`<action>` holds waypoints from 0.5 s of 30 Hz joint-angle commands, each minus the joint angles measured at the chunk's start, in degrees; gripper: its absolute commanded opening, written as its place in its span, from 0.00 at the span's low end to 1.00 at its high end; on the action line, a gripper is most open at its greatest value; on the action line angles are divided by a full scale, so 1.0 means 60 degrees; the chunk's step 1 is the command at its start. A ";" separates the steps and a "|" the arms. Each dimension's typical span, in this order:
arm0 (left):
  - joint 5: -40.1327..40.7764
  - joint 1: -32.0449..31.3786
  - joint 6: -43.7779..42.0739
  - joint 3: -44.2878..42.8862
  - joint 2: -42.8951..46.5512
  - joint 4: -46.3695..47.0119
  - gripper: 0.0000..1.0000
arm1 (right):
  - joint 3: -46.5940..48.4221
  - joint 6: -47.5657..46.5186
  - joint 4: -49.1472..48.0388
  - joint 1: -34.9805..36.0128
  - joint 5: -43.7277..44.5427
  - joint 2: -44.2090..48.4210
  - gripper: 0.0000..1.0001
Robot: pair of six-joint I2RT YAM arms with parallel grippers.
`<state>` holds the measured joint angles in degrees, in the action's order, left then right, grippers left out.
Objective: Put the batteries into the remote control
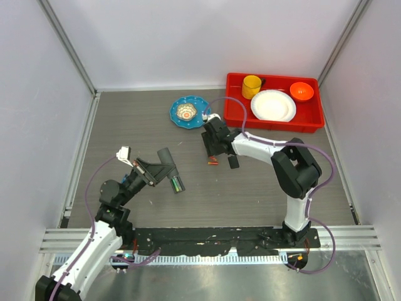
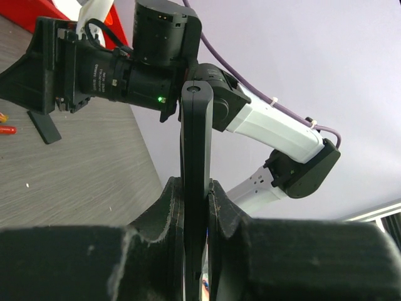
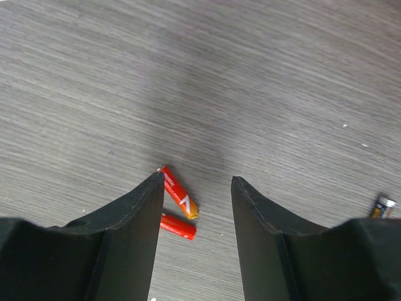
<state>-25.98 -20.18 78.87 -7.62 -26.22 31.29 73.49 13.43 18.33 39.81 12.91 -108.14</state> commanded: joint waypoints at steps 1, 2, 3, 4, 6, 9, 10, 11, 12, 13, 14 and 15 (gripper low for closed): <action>-0.0080 0.0039 -0.0240 -0.0063 0.0092 0.0132 0.00 | -0.0032 -0.0129 -0.0300 0.0103 -0.0320 -0.0126 0.52; -0.0109 0.0039 -0.0254 -0.0063 0.0092 0.0146 0.00 | -0.0076 -0.0115 -0.0431 0.0103 -0.0335 -0.0141 0.52; -0.0094 0.0039 -0.0240 -0.0049 0.0034 0.0190 0.00 | -0.0134 -0.0071 -0.0476 0.0088 -0.0407 -0.0156 0.52; -0.0094 0.0039 -0.0240 -0.0049 0.0019 0.0205 0.00 | -0.0149 -0.0085 -0.0491 0.0103 -0.0451 -0.0199 0.52; -0.0080 0.0039 -0.0254 -0.0034 -0.0025 0.0220 0.00 | -0.0106 -0.0085 -0.0360 0.0117 -0.0481 -0.0317 0.52; -0.0065 0.0039 -0.0255 -0.0005 -0.0215 0.0351 0.00 | -0.0237 -0.0056 -0.0344 0.0117 -0.0452 -0.0332 0.50; -0.0094 0.0039 -0.0240 -0.0005 -0.0331 0.0410 0.00 | -0.0411 -0.0012 -0.0374 0.0118 -0.0336 -0.0288 0.50; -0.0094 0.0039 -0.0225 0.0010 -0.0376 0.0468 0.00 | -0.0486 0.0032 -0.0417 0.0118 -0.0291 -0.0273 0.50; -0.0094 0.0053 -0.0225 0.0010 -0.0435 0.0570 0.00 | -0.0573 0.0032 -0.0447 0.0118 -0.0276 -0.0244 0.49; -0.0094 0.0039 -0.0211 0.0010 -0.0479 0.0615 0.00 | -0.0690 0.0017 -0.0462 0.0118 -0.0247 -0.0229 0.48; -0.0094 0.0039 -0.0196 0.0039 -0.0566 0.0673 0.00 | -0.0735 0.0046 -0.0433 0.0118 -0.0218 -0.0215 0.48; -0.0080 0.0053 -0.0181 0.0054 -0.0596 0.0732 0.00 | -0.0779 0.0061 -0.0418 0.0118 -0.0174 -0.0243 0.47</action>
<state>-26.00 -20.16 78.15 -7.60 -28.97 31.46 70.46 13.72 16.51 40.32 10.59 -110.26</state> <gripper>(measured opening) 0.156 0.482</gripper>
